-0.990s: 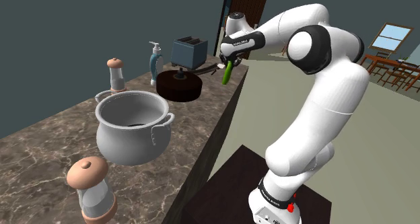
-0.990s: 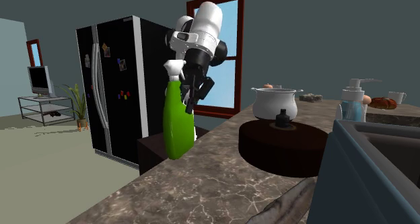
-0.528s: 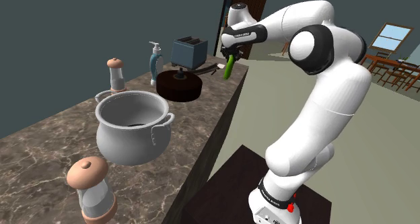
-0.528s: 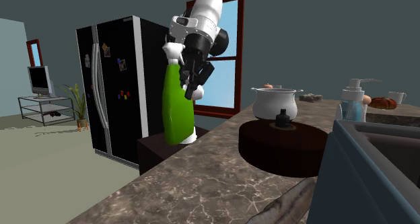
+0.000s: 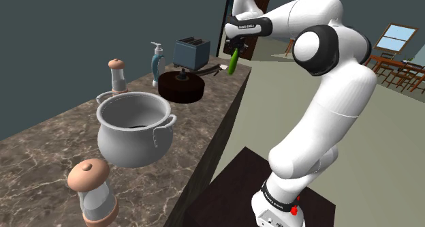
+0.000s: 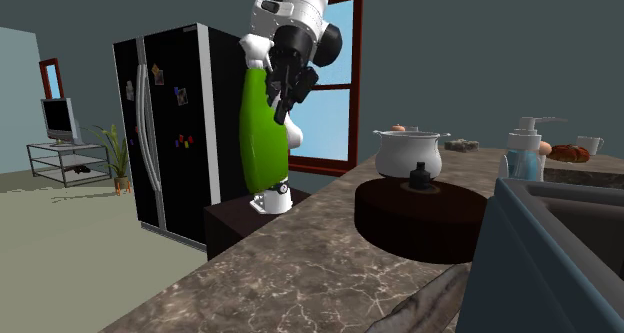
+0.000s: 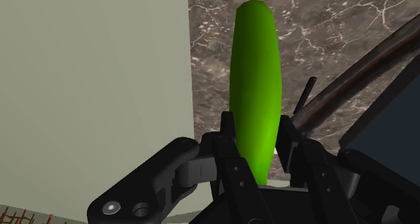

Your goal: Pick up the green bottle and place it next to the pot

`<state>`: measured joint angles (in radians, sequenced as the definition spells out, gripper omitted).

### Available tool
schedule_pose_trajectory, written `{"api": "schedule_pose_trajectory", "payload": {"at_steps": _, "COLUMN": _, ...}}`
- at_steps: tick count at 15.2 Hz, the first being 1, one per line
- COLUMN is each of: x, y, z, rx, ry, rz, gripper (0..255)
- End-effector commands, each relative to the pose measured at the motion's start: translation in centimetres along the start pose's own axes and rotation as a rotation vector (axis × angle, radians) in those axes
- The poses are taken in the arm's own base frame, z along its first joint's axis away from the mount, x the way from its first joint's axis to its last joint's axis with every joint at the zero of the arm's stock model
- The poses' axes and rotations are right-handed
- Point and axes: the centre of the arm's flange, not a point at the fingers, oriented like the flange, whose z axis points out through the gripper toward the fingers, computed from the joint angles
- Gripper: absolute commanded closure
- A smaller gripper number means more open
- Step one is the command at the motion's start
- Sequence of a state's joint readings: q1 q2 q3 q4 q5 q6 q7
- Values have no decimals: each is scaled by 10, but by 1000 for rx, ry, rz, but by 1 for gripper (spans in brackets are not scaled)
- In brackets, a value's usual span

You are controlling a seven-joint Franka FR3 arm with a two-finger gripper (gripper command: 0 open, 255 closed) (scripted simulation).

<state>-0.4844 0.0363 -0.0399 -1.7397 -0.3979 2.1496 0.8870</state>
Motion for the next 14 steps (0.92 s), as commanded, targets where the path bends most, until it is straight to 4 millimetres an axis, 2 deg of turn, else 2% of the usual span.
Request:
{"api": "schedule_pose_trajectory", "payload": {"at_steps": 1, "x": 6, "y": 0, "z": -10, "rx": 0, "ry": 0, "rz": 0, "gripper": 255}}
{"api": "schedule_pose_trajectory", "payload": {"at_steps": 14, "x": 40, "y": -1, "z": -70, "rx": 0, "ry": 0, "rz": 0, "gripper": 255}}
